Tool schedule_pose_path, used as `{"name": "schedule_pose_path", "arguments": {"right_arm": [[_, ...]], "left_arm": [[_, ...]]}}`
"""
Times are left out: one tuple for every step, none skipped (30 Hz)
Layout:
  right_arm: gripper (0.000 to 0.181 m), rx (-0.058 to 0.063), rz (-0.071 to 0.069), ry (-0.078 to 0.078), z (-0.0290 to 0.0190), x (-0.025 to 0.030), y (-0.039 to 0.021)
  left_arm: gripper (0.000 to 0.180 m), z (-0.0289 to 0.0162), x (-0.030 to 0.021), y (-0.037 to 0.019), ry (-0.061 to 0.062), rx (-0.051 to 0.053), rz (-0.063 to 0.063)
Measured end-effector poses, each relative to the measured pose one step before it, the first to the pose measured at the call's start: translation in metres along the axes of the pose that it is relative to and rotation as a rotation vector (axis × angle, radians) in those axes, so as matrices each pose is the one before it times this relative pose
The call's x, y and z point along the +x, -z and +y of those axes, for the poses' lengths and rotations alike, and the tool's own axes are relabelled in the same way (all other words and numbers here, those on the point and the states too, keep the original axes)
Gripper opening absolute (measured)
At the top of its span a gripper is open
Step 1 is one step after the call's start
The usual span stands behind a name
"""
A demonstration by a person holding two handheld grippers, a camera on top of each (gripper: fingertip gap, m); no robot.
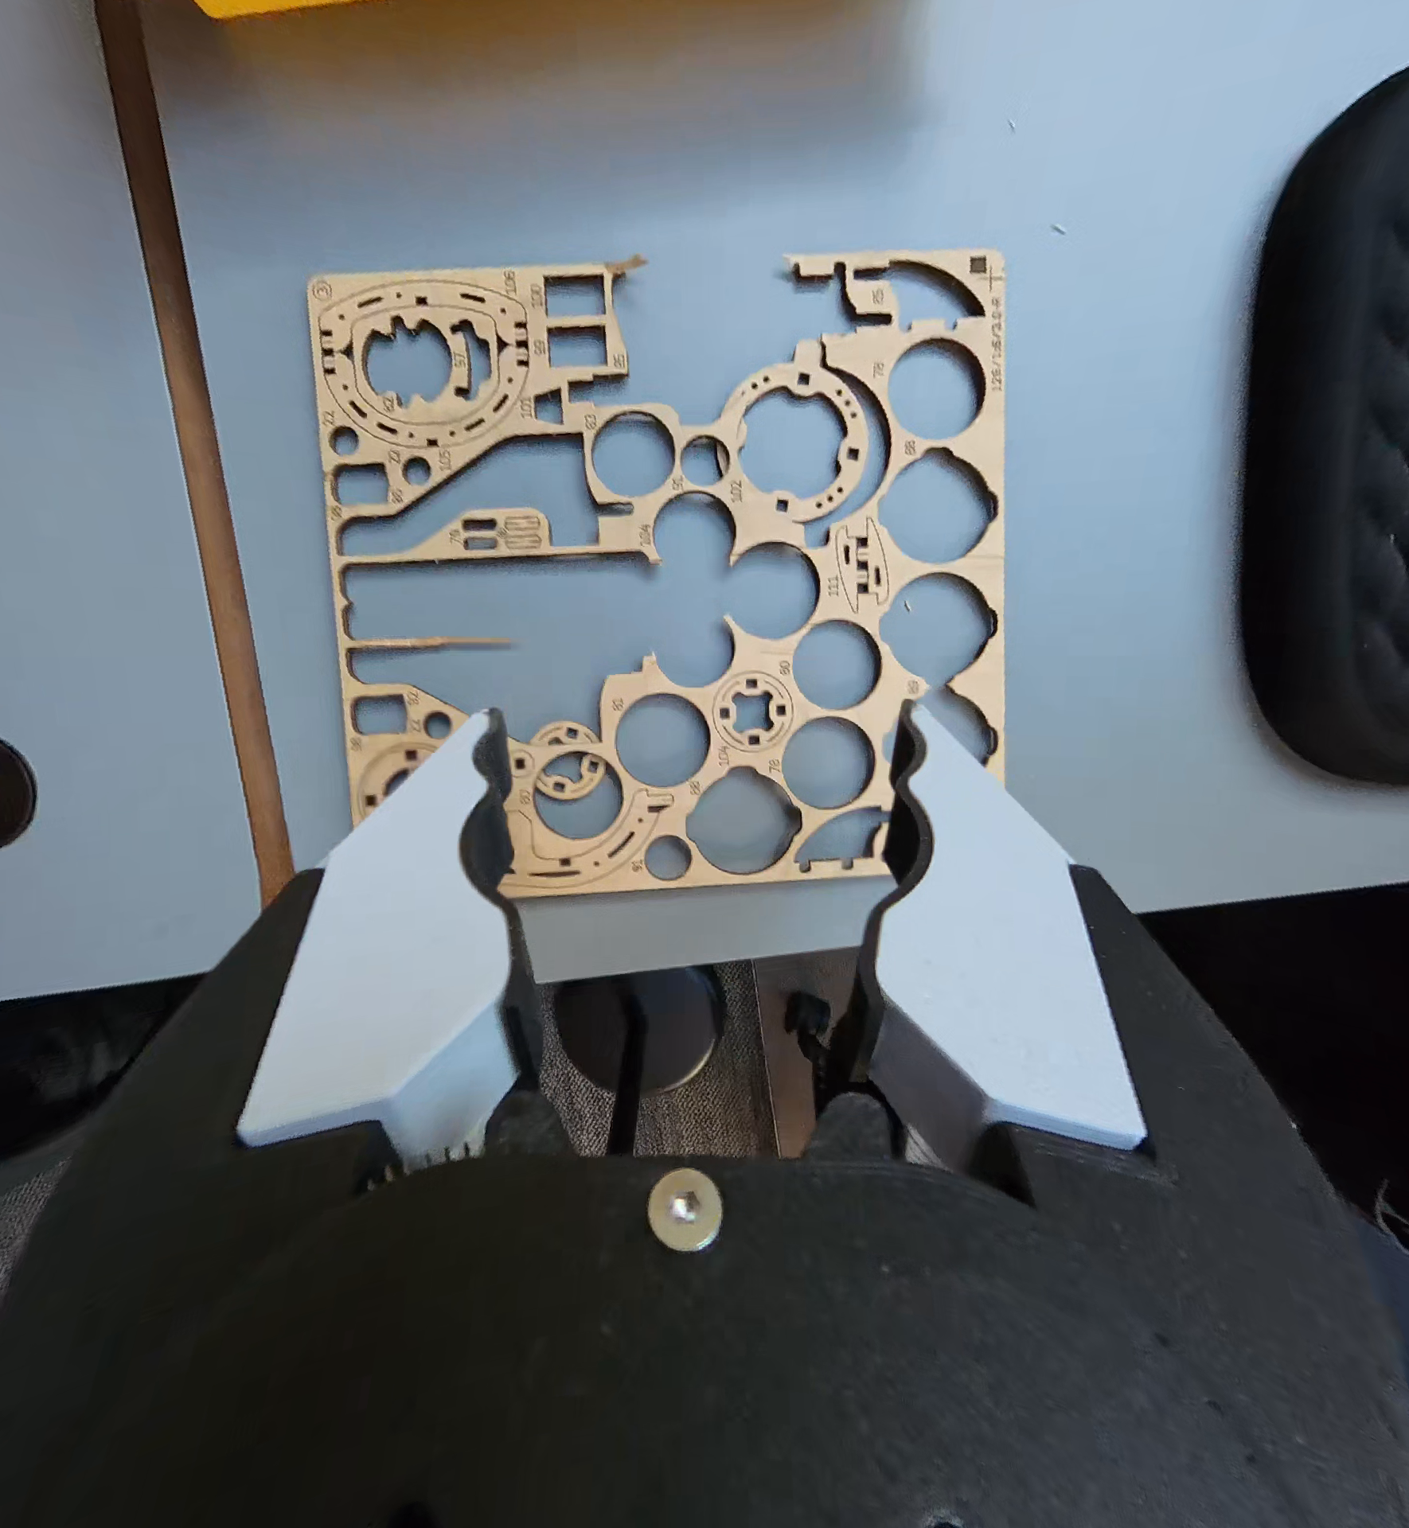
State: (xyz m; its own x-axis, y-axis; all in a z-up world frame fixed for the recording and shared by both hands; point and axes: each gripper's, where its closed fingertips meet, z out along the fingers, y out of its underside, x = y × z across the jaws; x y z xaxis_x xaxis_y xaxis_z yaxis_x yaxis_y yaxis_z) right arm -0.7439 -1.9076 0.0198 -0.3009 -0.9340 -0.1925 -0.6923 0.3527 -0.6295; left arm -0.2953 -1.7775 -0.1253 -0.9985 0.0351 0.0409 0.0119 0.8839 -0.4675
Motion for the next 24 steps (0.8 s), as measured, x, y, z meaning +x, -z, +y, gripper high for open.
{"name": "schedule_pose_path", "arguments": {"right_arm": [[0.056, 0.0047, -0.0014, -0.0046, -0.00082, -0.00048, -0.00032], [0.056, 0.0027, -0.0015, -0.0022, -0.00087, -0.00015, -0.00054], [0.056, -0.0012, -0.0026, 0.0004, 0.00039, -0.00030, -0.00092], [0.056, -0.0033, -0.0025, 0.0033, 0.00000, -0.00038, -0.00130], [0.056, -0.0027, -0.0020, 0.0058, -0.00093, -0.00043, -0.00106], [0.056, -0.0017, -0.0005, 0.0068, -0.00098, -0.00020, -0.00092], [0.056, 0.0000, 0.0009, 0.0058, -0.00139, -0.00062, 0.00000], [0.056, 0.0023, 0.0002, 0.0018, -0.00141, -0.00011, 0.00005], [0.056, 0.0034, 0.0001, -0.0016, -0.00170, 0.00021, -0.00013], [0.056, 0.0019, 0.0002, -0.0020, 0.00032, -0.00019, 0.00048], [0.056, -0.0001, 0.0005, -0.0007, 0.00056, -0.00019, 0.00029], [0.056, -0.0019, 0.0015, 0.0008, 0.00085, -0.00019, -0.00028], [0.056, -0.0025, 0.0011, -0.0001, 0.00128, -0.00017, -0.00005], [0.056, -0.0015, 0.0004, -0.0013, 0.00092, -0.00050, 0.00046], [0.056, 0.0010, 0.0007, -0.0016, 0.00023, 0.00003, 0.00012], [0.056, 0.0022, -0.0001, -0.0018, 0.00040, -0.00020, -0.00011], [0.056, 0.0009, -0.0003, -0.0019, 0.00006, -0.00062, 0.00024], [0.056, 0.0010, 0.0001, -0.0005, 0.00018, -0.00044, 0.00009], [0.056, 0.0021, 0.0015, 0.0013, 0.00008, -0.00030, 0.00002], [0.056, 0.0032, 0.0010, 0.0004, -0.00064, -0.00010, 0.00008], [0.056, 0.0030, 0.0001, -0.0009, -0.00038, -0.00034, 0.00002], [0.056, 0.0020, 0.0012, -0.0002, -0.00016, -0.00051, 0.00033], [0.056, 0.0022, 0.0035, 0.0006, 0.00026, -0.00047, 0.00090], [0.056, 0.0028, 0.0041, -0.0002, -0.00009, 0.00006, 0.00183]], "left_arm": [[0.092, 0.00390, 0.00200, 0.00031, -0.0033, 0.0017, -0.0139], [0.091, 0.00471, 0.00096, -0.00124, -0.0025, -0.0082, -0.0176], [0.090, 0.00451, 0.00172, -0.00277, -0.0013, -0.0109, -0.0120], [0.088, 0.00352, 0.00224, -0.00314, -0.0018, -0.0101, -0.0038], [0.087, 0.00295, 0.00251, -0.00330, -0.0033, -0.0098, 0.0009], [0.086, 0.00304, 0.00197, -0.00335, -0.0063, -0.0118, -0.0021], [0.086, 0.00323, 0.00056, -0.00321, -0.0086, -0.0150, -0.0097], [0.086, -0.00015, -0.00025, -0.00157, -0.0077, 0.0039, -0.0117], [0.085, -0.00124, -0.00024, -0.00073, 0.0040, 0.0110, -0.0052], [0.084, -0.00081, -0.00094, -0.00036, 0.0150, 0.0065, -0.0042], [0.082, -0.00070, -0.00130, -0.00018, 0.0126, 0.0053, -0.0055], [0.082, -0.00065, -0.00078, -0.00035, 0.0058, 0.0041, -0.0035], [0.082, -0.00108, -0.00058, -0.00032, 0.0019, 0.0032, -0.0022], [0.081, -0.00126, -0.00056, -0.00053, 0.0027, 0.0029, -0.0018], [0.081, -0.00147, -0.00075, -0.00065, 0.0042, 0.0019, -0.0025], [0.081, -0.00151, -0.00063, -0.00067, 0.0033, 0.0009, -0.0021], [0.081, -0.00135, -0.00049, -0.00081, 0.0021, -0.0009, -0.0013], [0.081, -0.00138, -0.00065, -0.00083, 0.0039, -0.0007, -0.0020], [0.081, -0.00141, -0.00063, -0.00074, 0.0063, 0.0011, -0.0022], [0.081, -0.00132, -0.00077, -0.00080, 0.0061, 0.0020, -0.0032], [0.082, -0.00102, -0.00099, -0.00065, 0.0059, 0.0012, -0.0061], [0.085, -0.00070, -0.00153, -0.00017, 0.0119, 0.0024, -0.0112], [0.087, -0.00132, -0.00205, 0.00119, 0.0184, 0.0106, -0.0134], [0.086, -0.00299, -0.00050, 0.00313, 0.0182, 0.0262, -0.0028]]}}
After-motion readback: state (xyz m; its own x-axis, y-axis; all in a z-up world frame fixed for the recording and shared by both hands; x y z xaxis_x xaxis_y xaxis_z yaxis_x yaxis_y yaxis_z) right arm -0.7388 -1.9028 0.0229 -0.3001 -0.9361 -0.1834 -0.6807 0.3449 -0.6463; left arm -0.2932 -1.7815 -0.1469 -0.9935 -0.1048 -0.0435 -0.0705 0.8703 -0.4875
